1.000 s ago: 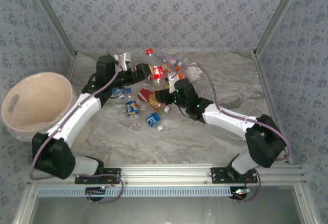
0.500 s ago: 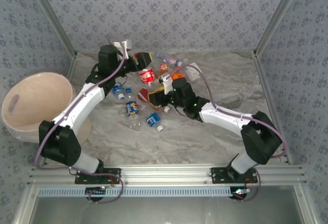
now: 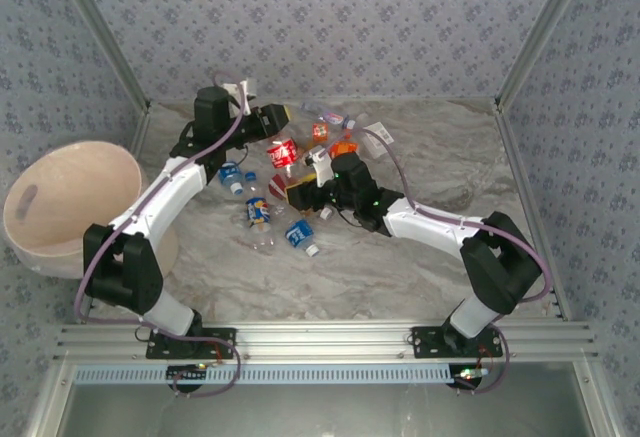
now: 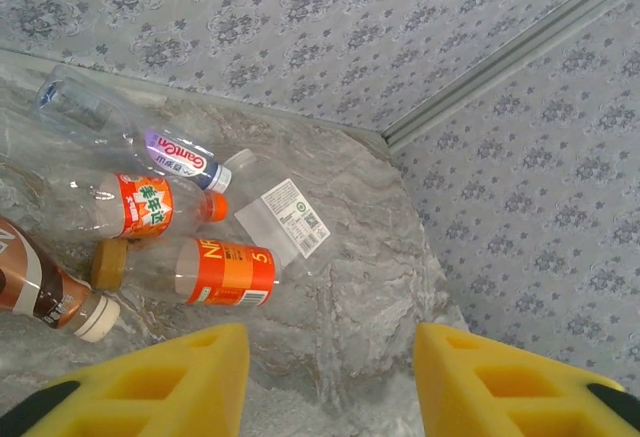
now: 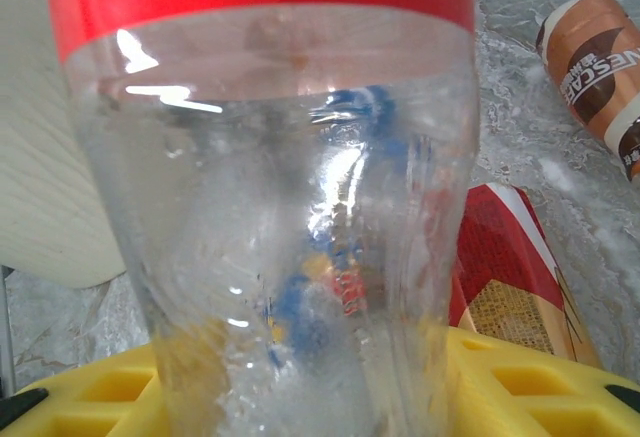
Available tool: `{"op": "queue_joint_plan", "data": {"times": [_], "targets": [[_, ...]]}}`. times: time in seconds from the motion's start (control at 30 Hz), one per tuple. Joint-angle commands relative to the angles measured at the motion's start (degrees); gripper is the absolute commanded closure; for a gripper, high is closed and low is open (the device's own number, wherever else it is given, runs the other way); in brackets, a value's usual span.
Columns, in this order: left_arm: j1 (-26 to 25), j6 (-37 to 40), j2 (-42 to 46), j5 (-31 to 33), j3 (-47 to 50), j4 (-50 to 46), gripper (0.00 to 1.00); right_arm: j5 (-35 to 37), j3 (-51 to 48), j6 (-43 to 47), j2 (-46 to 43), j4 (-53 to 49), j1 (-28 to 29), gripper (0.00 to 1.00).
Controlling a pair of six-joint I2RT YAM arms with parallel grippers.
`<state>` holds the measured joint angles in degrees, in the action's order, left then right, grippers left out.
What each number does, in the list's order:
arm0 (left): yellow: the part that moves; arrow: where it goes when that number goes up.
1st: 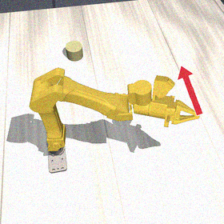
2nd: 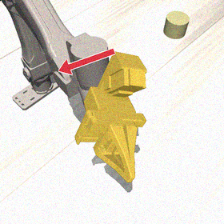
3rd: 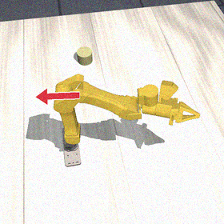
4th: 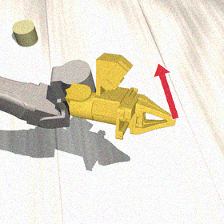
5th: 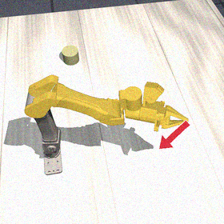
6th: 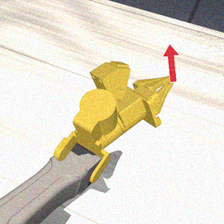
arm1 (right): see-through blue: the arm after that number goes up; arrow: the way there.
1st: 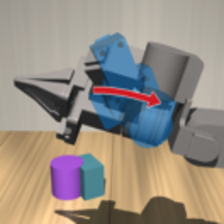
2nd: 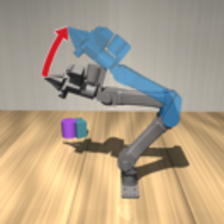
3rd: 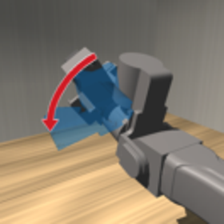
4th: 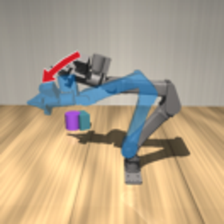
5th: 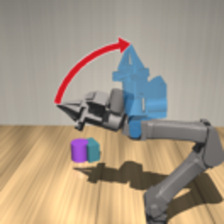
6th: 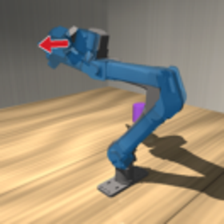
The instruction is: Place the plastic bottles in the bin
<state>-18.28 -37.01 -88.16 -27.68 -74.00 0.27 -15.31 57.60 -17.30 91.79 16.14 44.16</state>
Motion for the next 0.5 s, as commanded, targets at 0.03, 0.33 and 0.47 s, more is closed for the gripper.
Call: {"op": "queue_joint_plan", "data": {"times": [0.03, 0.33, 0.47], "targets": [[0.0, 1.6, 2.2, -2.5, -0.1, 0.2, 0.58, -3.1, 1.8, 0.0, 0.0, 4.6, -0.3, 0.50], [0.1, 0.2, 2.5, -3.6, -0.3, 1.2, 0.61, -5.2, 1.0, 1.0, 0.4, 8.0, -1.2, 0.38], [0.4, -0.5, 2.4, -3.8, -0.6, 1.0, 0.61, -4.3, 0.7, 1.9, -0.1, 7.5, -1.3, 0.16]]}}
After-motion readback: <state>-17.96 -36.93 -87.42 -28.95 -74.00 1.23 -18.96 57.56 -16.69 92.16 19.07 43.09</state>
